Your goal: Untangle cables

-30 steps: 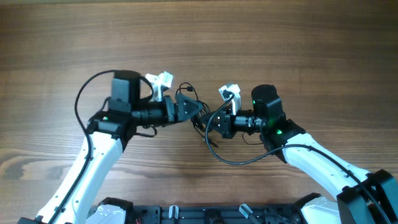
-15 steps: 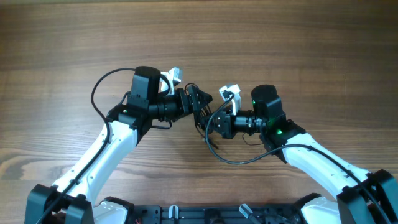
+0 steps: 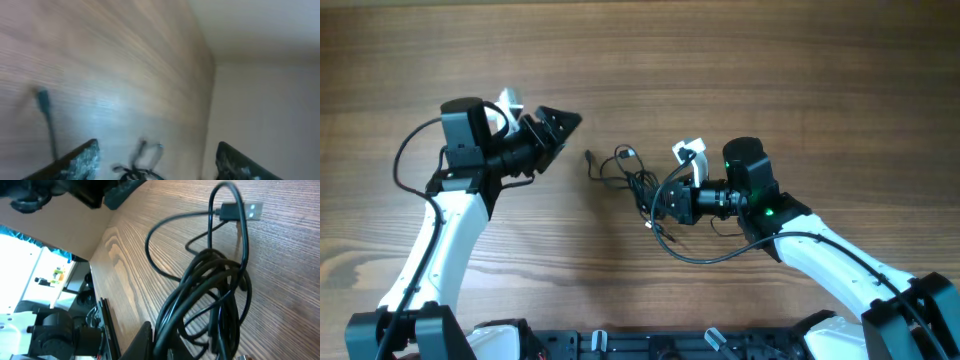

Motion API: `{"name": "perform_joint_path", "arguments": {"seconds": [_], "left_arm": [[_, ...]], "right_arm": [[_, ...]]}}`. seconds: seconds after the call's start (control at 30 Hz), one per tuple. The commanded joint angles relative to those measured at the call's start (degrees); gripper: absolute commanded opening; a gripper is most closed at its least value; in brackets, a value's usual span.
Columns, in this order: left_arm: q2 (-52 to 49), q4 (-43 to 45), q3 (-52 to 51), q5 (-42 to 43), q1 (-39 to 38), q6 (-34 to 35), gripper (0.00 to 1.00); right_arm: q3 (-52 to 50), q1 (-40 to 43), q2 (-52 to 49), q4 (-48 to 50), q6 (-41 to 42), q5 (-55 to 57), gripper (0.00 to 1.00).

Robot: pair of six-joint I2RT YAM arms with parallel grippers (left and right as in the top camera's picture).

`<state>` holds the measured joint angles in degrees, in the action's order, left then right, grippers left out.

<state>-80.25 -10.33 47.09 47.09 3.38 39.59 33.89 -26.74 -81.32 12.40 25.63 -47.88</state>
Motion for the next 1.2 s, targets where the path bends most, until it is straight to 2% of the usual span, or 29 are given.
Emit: {"name": "perform_joint_path", "arguments": {"seconds": [0.0, 0.1, 0.13, 0.23, 0.37, 0.43, 0.47, 0.53, 0.63, 0.7, 0.77, 0.9, 1.0, 1.13, 1.17], "left_arm": [[0.2, -4.9, 0.2, 3.9, -5.7, -12.7, 0.64], [0.2, -8.8, 0.2, -12.6, -12.9, -12.7, 0.62], [0.2, -10.3, 0.2, -17.2, -16.0, -12.6, 0.57], [0.2, -17.0, 0.2, -28.7, -19.2, -12.2, 0.29], [0.2, -33.4, 0.2, -44.6, -19.6, -10.8, 0.26], [0.2, -38.2, 0.2, -52.8, -19.6, -4.2, 0.27], [0.2, -38.2, 0.2, -53.9, -19.5, -2.3, 0.32], [0.2, -35.7, 0.2, -52.8, -19.6, 3.6, 0.35], [0.3, -27.2, 0.2, -42.9, -19.6, 2.7, 0.54], [2.2, -19.2, 0.2, -34.2, -19.5, -7.6, 0.64], [4.2, -15.6, 0.2, -30.2, -19.2, -12.7, 0.69], [10.7, -11.6, 0.2, -29.2, -17.2, -26.7, 0.77], [12.0, -10.0, 0.2, -30.2, -16.6, -37.8, 0.76], [11.9, -10.1, 0.2, -30.2, -16.6, -40.7, 0.76], [11.9, -10.4, 0.2, -30.2, -16.6, -40.7, 0.79]], "right_arm": [[0.3, -0.1, 0.4, 0.2, -0.2, 0.2, 0.10], [0.3, -0.1, 0.4, 0.2, -0.2, 0.2, 0.10], [0.3, -0.1, 0.4, 0.2, -0.2, 0.2, 0.10], [0.3, -0.1, 0.4, 0.5, -0.2, 0.5, 0.08], [0.3, -0.1, 0.4, 2.7, -0.1, 1.6, 0.07], [0.3, -0.1, 0.4, 6.2, 0.0, 1.6, 0.07], [0.3, -0.1, 0.4, 7.3, 0.0, 1.6, 0.07], [0.3, -0.1, 0.4, 7.3, 0.0, 1.5, 0.07], [0.3, -0.1, 0.4, 5.5, -0.2, 1.3, 0.07], [0.3, -0.1, 0.4, 3.4, -4.8, 0.3, 0.05], [0.3, -0.1, 0.4, 3.4, -6.3, -2.4, 0.04], [0.3, 0.0, 0.4, 3.4, -7.6, -7.6, 0.04], [0.3, 0.0, 0.4, 3.4, -7.7, -13.1, 0.04], [0.3, 0.3, 0.4, 3.5, -11.8, -19.0, 0.04], [0.3, 0.5, 0.4, 3.6, -13.1, -20.5, 0.04]]}}
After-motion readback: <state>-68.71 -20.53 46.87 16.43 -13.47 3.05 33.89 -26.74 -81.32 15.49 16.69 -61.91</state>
